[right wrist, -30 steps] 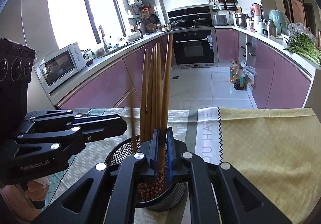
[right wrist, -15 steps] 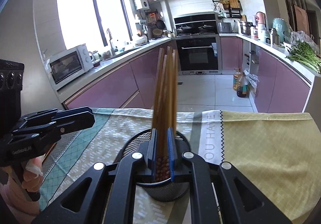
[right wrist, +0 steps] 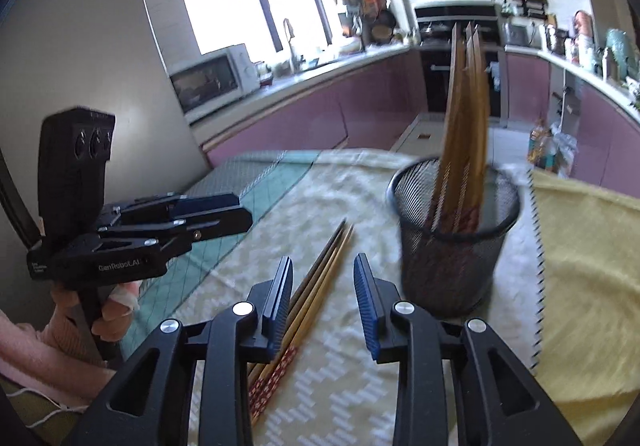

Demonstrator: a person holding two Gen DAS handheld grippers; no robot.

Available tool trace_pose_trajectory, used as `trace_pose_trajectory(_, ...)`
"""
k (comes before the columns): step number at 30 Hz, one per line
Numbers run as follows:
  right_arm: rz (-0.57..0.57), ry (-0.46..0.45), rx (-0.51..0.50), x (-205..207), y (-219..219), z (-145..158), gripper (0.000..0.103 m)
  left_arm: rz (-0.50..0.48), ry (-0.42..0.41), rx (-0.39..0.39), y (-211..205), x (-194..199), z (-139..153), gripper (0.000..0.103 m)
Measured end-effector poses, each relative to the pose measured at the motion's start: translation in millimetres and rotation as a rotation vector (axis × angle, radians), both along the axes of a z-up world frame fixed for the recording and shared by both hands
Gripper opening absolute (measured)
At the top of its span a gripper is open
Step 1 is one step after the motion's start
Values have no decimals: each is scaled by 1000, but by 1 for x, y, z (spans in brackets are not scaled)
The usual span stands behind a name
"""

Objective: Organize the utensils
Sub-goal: 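Move both open tools down to the remaining chopsticks on the cloth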

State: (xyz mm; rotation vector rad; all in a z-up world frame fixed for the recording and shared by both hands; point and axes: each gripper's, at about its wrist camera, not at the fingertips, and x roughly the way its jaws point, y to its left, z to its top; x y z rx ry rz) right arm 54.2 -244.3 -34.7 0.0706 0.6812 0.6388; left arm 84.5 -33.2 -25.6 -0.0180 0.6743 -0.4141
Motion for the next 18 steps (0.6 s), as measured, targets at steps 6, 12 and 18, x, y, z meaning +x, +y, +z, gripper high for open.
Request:
trace_pose_trajectory(6, 22, 105, -58, 2, 27, -35, 30, 28, 78, 27, 5, -8, -35, 45)
trace_pose_trajectory(12, 12, 135, -77, 1, 32, -45, 30, 26, 127, 44, 5, -12, -57, 45)
trace_pose_trajectory(18, 6, 146, -95, -2, 34, -48, 30, 28, 147, 47, 5, -13, -60, 45)
